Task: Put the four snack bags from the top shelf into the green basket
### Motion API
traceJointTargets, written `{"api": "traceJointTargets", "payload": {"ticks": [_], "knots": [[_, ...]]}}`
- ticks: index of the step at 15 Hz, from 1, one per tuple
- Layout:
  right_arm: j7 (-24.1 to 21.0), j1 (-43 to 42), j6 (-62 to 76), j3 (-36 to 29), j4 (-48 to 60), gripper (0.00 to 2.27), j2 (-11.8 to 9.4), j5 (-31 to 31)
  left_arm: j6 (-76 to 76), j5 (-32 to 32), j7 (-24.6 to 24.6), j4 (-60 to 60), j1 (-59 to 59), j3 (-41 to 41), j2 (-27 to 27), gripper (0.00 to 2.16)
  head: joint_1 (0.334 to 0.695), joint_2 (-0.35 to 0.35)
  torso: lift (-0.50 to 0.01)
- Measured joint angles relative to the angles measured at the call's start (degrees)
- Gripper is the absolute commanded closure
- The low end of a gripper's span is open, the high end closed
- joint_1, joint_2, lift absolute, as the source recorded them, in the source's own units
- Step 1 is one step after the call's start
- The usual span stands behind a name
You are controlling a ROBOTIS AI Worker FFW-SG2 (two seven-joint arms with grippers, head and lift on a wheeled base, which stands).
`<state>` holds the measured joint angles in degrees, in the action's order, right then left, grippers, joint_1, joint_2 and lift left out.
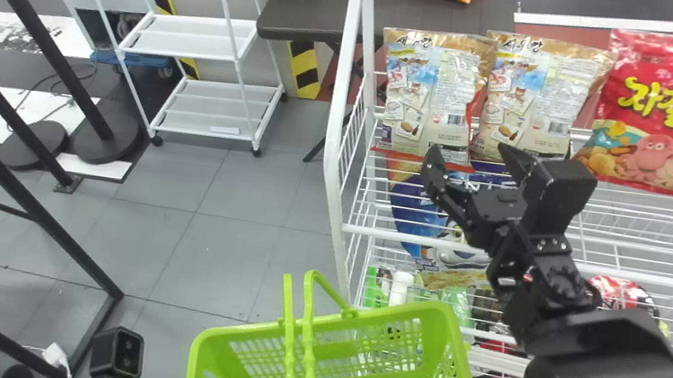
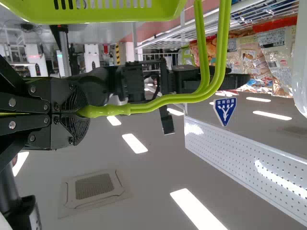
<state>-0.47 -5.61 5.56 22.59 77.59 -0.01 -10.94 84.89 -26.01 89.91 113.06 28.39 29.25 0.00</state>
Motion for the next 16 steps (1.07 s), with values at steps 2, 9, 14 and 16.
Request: {"api": "traceJointTargets", "payload": {"ticks": [2,9,14,16], "knots": [[-0.04,-4.27,0.62,0.29,-4.7,0.1,0.01,-0.2,-0.08,0.0,0.0,-0.05,0.0,-0.15,0.0,2.15,0.695,0.213,0.0],[8.46,-16.73,2.64,0.16,-21.51,0.17,0.02,-5.57,-0.9,-0.09,0.0,-0.58,-0.4,-0.47,0.0,2.15,0.695,0.192,0.0],[17.22,-19.82,3.86,-2.0,-26.17,1.09,0.01,-9.07,-0.91,-0.09,0.0,-1.36,-1.22,-1.42,0.18,2.15,0.695,0.178,0.0],[18.52,-20.6,3.59,-2.27,-26.82,1.61,0.01,-9.17,-0.91,-0.09,0.0,-1.51,-1.44,-1.75,0.31,2.15,0.695,0.177,0.0]]}}
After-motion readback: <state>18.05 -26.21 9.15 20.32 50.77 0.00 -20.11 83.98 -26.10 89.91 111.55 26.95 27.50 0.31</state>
